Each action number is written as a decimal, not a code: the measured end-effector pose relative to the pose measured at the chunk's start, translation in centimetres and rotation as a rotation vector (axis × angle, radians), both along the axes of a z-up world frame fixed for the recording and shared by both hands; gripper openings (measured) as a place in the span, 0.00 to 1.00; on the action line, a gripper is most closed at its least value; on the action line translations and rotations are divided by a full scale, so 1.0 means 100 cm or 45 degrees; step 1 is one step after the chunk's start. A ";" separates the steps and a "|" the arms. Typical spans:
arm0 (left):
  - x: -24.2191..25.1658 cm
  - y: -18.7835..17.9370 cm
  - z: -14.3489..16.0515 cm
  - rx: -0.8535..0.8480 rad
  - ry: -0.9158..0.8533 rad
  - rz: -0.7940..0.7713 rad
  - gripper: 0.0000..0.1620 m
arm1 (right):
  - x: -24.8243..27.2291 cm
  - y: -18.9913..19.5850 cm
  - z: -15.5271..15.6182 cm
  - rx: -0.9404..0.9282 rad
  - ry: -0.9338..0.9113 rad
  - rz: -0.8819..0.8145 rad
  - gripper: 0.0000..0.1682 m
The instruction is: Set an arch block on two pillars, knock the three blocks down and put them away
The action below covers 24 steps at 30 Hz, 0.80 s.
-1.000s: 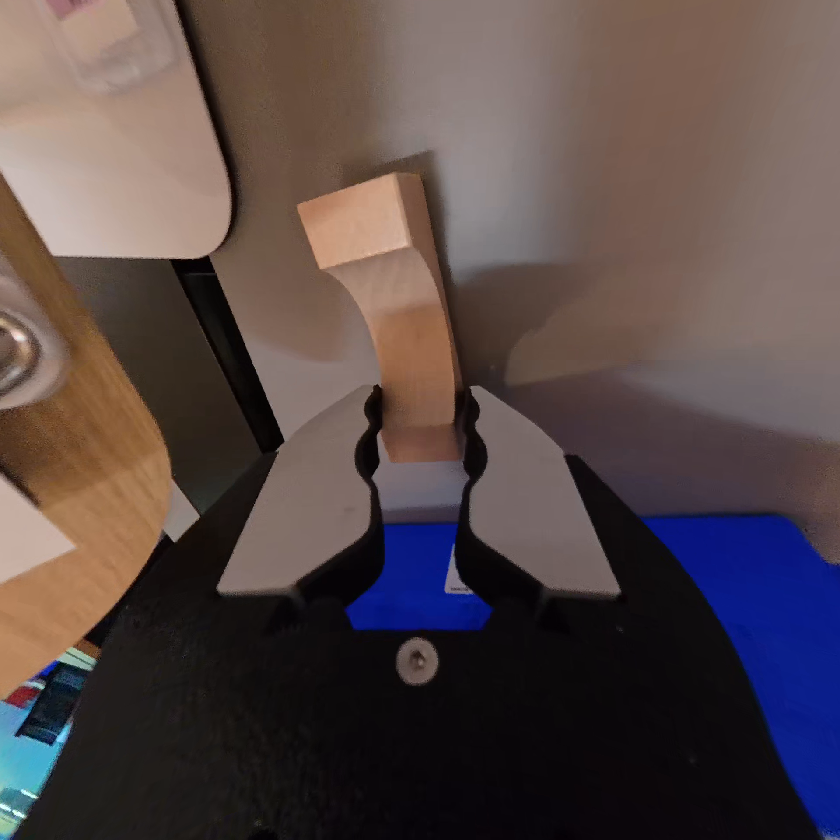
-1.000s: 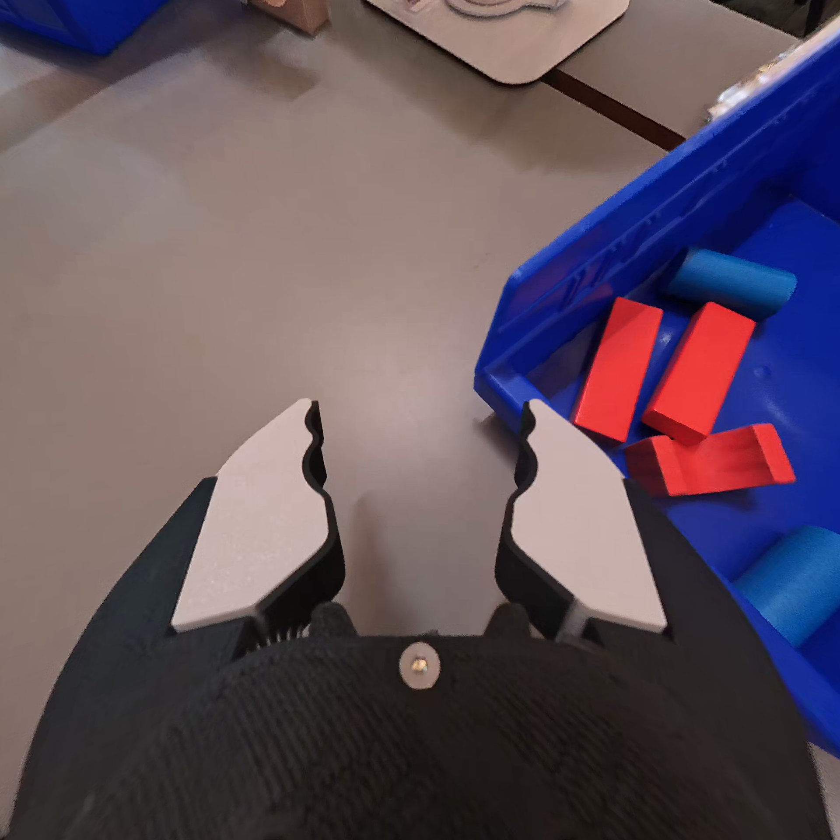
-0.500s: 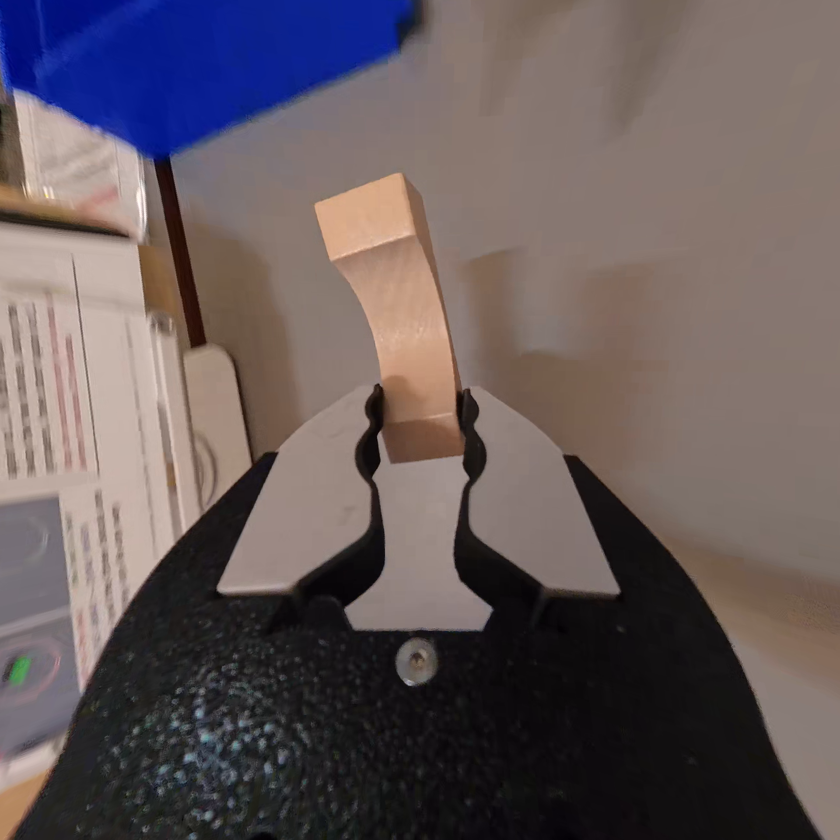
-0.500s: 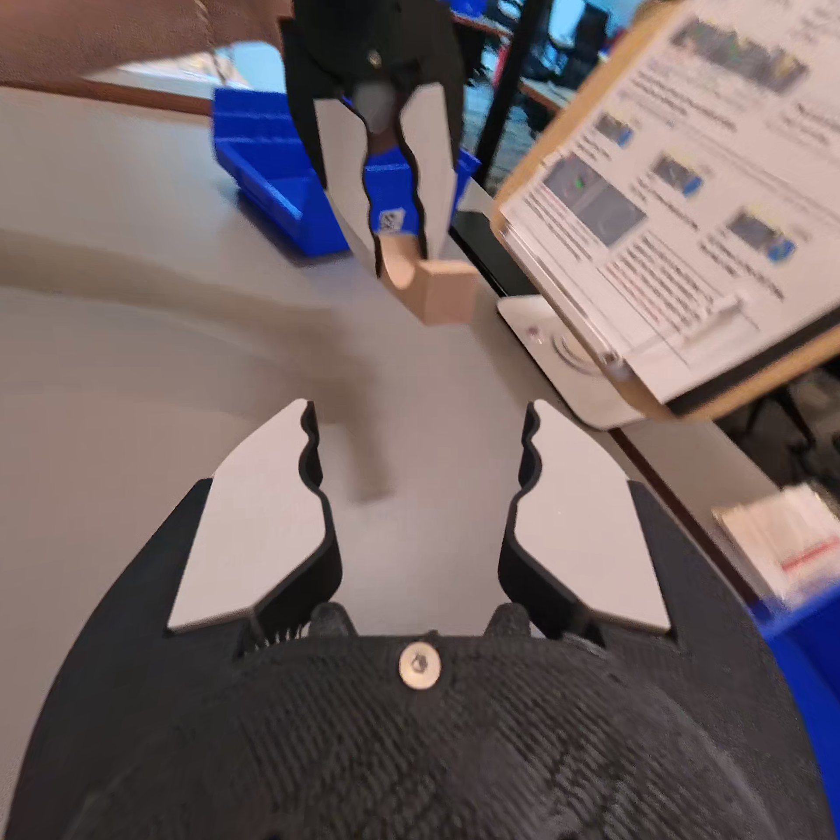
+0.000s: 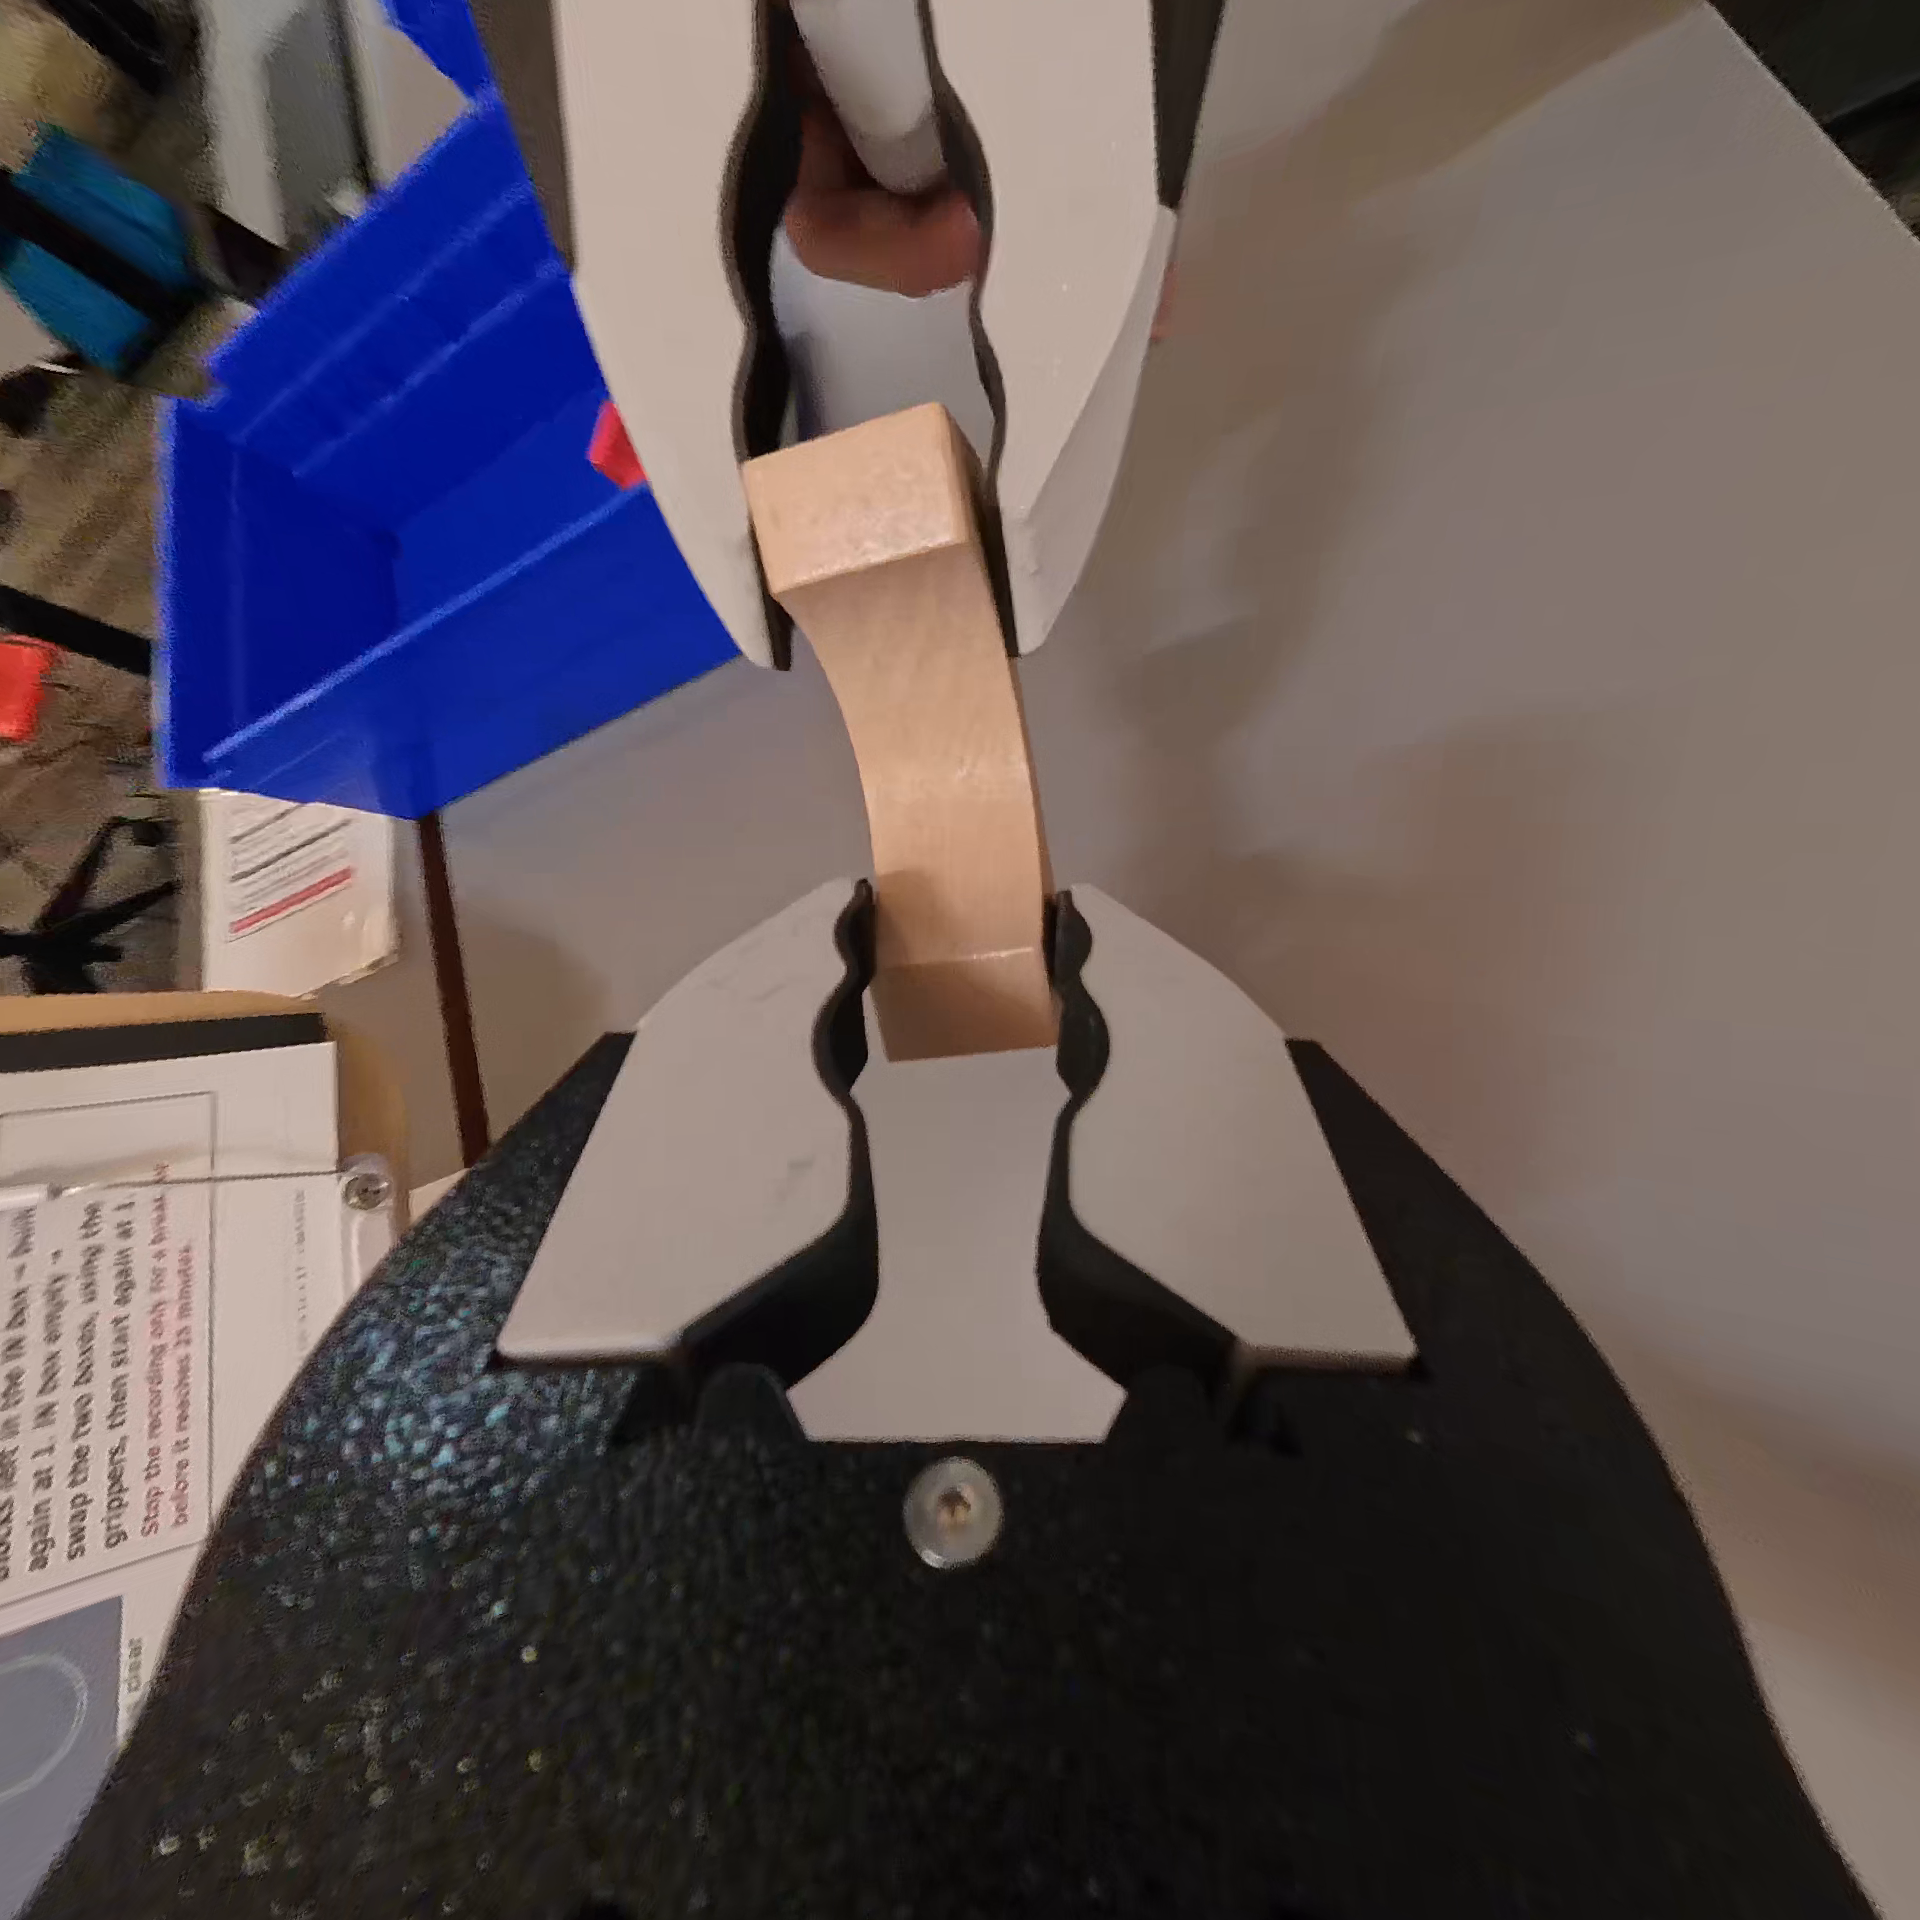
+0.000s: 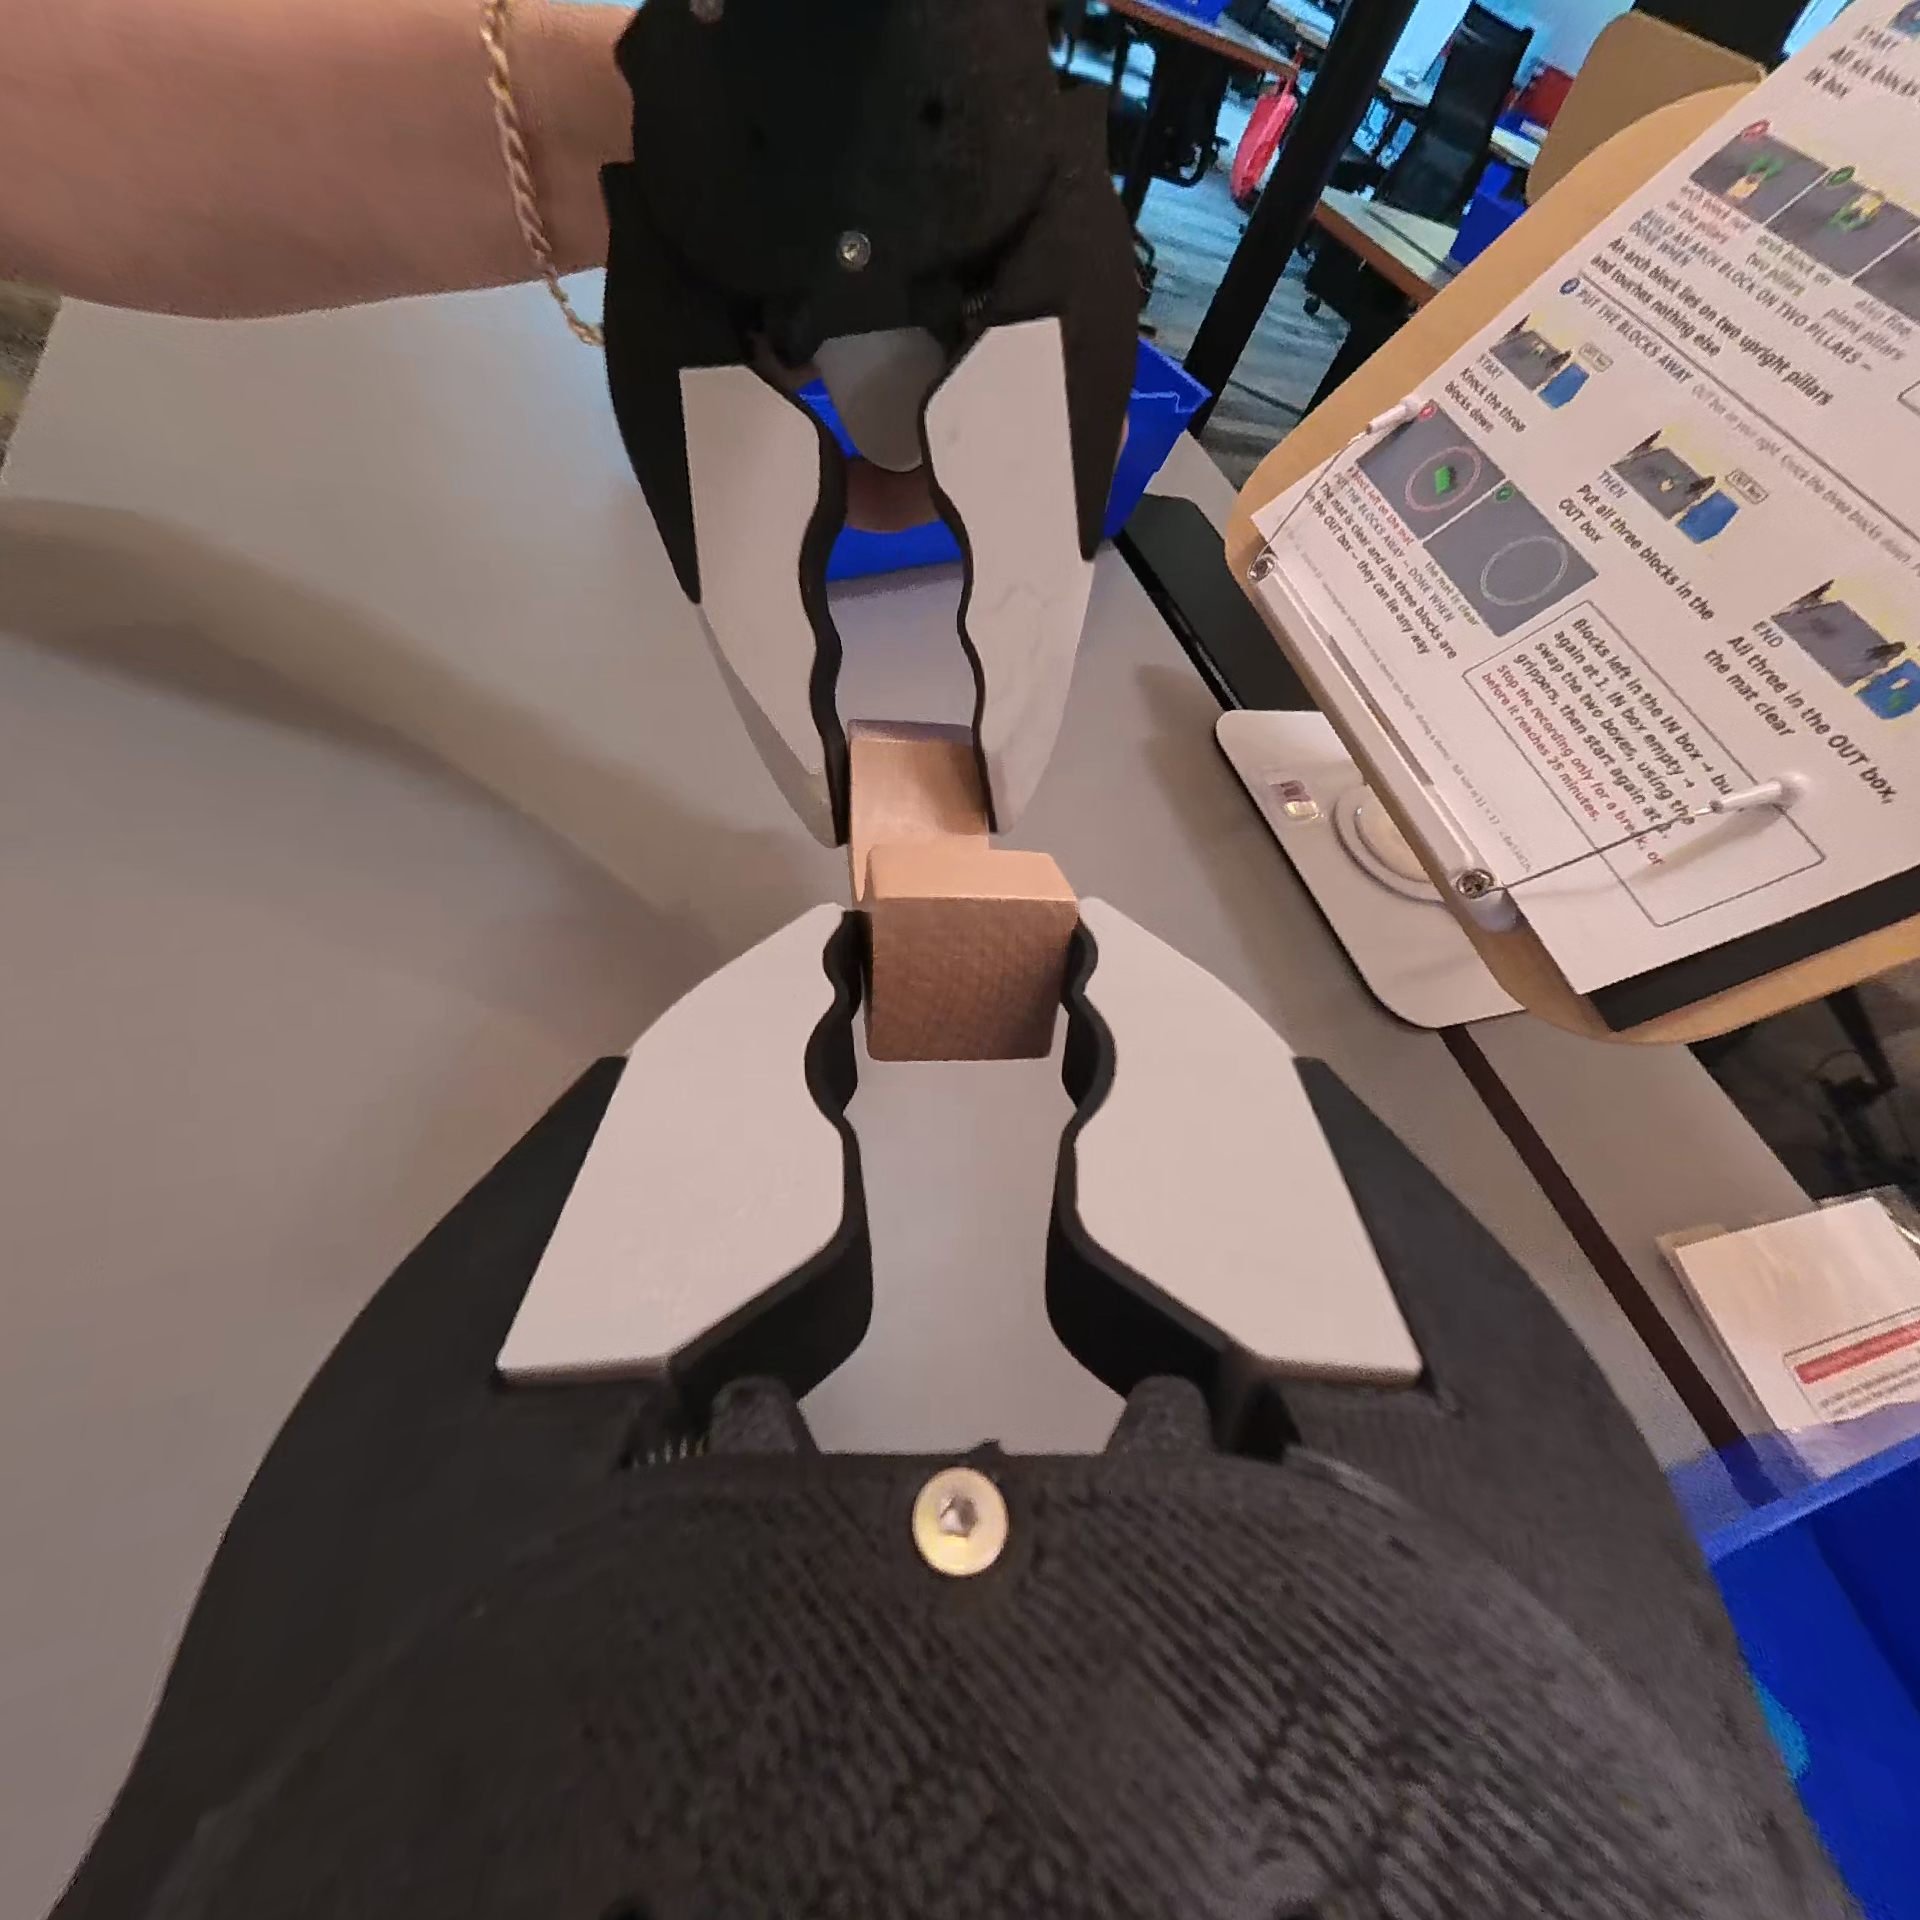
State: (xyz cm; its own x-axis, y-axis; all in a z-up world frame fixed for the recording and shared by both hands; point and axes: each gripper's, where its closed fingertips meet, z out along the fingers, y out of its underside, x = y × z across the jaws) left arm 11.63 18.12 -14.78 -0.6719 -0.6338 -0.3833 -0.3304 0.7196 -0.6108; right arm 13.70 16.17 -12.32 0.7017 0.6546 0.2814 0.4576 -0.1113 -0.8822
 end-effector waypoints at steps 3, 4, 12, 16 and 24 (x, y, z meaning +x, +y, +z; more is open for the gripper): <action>0.010 0.005 0.019 -0.095 -0.244 0.177 0.22 | 0.022 0.006 0.002 0.006 -0.060 -0.138 0.21; 0.010 0.009 0.025 -0.143 -0.293 0.258 0.26 | 0.041 0.009 0.004 -0.009 -0.075 -0.245 0.21; -0.052 0.047 0.026 -0.263 -0.407 0.788 0.37 | 0.275 0.009 -0.014 -0.218 -0.121 -1.214 0.21; -0.079 0.046 0.011 -0.265 -0.408 0.871 0.37 | 0.336 0.008 -0.044 -0.350 -0.099 -1.391 0.21; -0.103 0.047 -0.019 -0.349 -0.350 0.980 0.37 | 0.353 0.019 -0.086 -0.493 -0.155 -1.426 0.21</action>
